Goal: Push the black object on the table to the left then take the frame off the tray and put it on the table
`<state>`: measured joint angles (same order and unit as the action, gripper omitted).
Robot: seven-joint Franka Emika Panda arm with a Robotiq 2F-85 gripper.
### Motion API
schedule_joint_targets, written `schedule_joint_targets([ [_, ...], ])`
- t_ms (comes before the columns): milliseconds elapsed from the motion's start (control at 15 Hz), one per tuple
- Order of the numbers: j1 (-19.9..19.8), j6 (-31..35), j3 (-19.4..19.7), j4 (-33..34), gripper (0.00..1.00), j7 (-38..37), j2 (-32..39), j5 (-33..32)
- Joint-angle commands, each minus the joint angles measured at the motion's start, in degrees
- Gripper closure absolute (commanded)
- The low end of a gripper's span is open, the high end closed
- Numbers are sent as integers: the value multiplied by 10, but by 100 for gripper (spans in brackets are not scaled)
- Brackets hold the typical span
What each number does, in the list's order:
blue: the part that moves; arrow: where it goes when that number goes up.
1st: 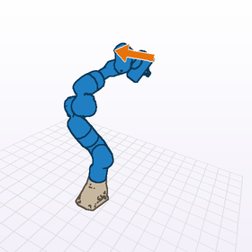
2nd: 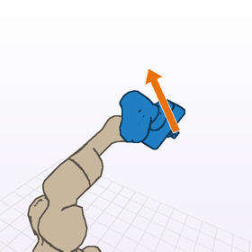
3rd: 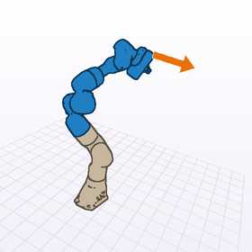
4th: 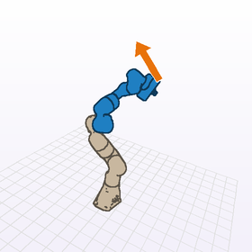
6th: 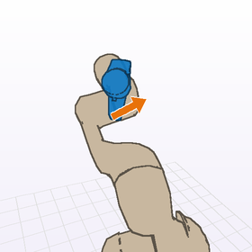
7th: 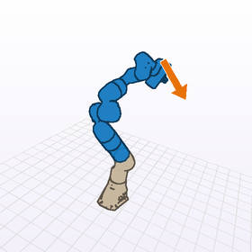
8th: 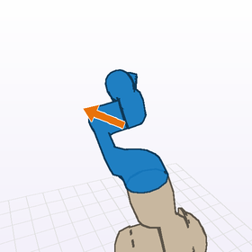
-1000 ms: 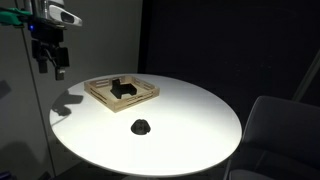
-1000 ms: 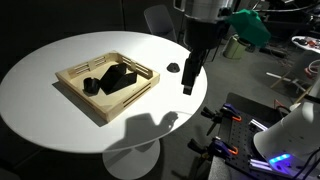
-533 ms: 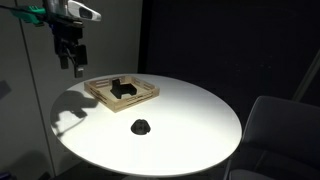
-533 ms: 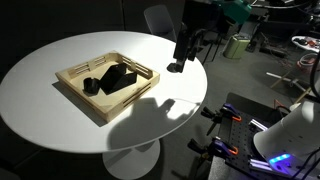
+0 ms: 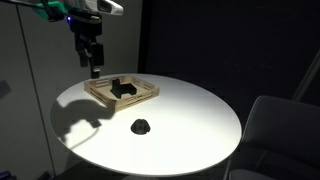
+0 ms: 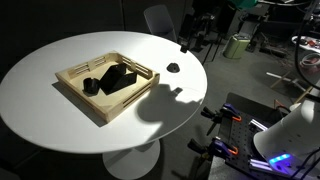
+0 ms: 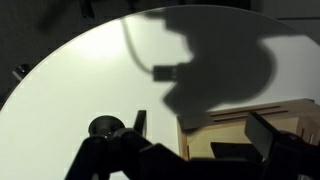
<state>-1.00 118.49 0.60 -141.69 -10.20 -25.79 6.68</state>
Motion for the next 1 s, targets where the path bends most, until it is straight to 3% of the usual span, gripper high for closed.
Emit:
schedule_joint_targets([
  [0, -7, -2, 0, 1, 0, 2, -1, 3],
  [333, -5, 1, -3, 0, 0, 2, 1, 2],
  [600, -10, 46, -20, 17, 0, -15, 42, -17],
  [933, -40, 103, -1, 37, 0, -22, 91, -39],
])
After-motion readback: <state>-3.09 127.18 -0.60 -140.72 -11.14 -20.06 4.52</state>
